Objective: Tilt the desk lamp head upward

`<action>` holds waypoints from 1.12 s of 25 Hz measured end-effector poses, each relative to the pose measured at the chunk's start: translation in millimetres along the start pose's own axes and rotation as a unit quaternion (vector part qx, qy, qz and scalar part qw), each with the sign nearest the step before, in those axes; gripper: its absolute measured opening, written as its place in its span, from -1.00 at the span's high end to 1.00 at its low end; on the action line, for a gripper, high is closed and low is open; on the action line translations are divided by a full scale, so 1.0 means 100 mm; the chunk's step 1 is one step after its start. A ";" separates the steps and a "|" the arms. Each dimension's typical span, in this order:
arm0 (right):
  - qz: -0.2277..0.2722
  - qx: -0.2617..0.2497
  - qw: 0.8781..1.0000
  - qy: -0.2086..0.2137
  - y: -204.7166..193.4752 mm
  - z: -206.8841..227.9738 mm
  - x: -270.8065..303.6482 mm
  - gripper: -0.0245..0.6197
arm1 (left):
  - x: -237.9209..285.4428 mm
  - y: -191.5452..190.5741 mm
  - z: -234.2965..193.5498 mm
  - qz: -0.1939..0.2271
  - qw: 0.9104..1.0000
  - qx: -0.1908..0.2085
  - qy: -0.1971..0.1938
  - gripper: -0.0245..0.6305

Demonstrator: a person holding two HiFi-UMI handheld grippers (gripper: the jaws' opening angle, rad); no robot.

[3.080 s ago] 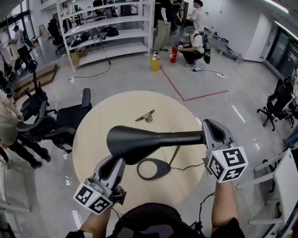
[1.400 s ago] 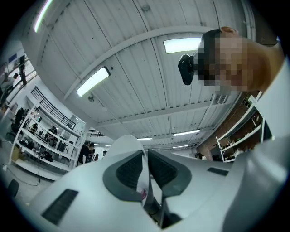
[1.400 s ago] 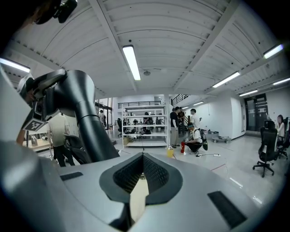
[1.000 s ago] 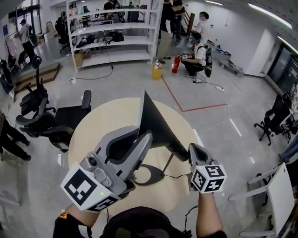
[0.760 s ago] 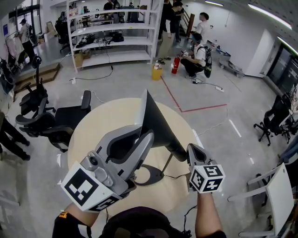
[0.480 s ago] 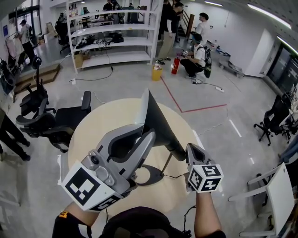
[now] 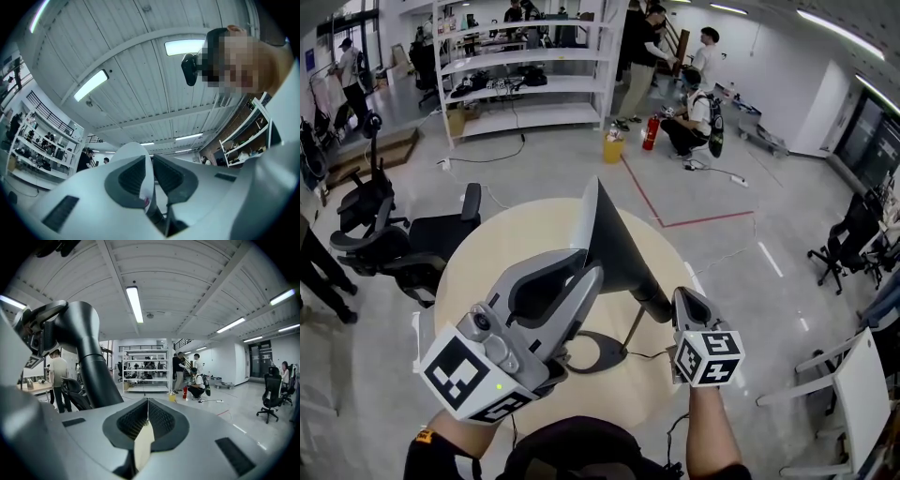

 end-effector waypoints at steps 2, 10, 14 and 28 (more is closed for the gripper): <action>0.000 -0.006 1.000 -0.007 0.03 -0.01 0.00 0.88 | -0.05 -0.01 -0.02 0.001 1.000 0.001 0.001 0.65; 0.022 -0.006 0.999 -0.047 0.05 -0.12 -0.21 0.87 | -0.39 -0.15 -0.06 0.005 1.000 -0.024 0.007 0.65; 0.031 -0.005 0.998 -0.060 0.03 -0.22 -0.35 0.87 | -0.57 -0.36 -0.14 -0.007 0.999 -0.047 0.020 0.65; 0.049 0.005 0.993 -0.106 -0.34 -0.97 -0.67 0.87 | -1.18 -1.54 -0.19 -0.115 0.991 -0.050 0.047 0.66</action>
Point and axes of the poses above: the fingertips, and each gripper's own axes: x forward along the fingers, z to its right, y out of its top, the point moved 6 cm from there along -x, backward along the fingers, and after that the axes turned 12 degrees about -z, right-handed, at the moved point
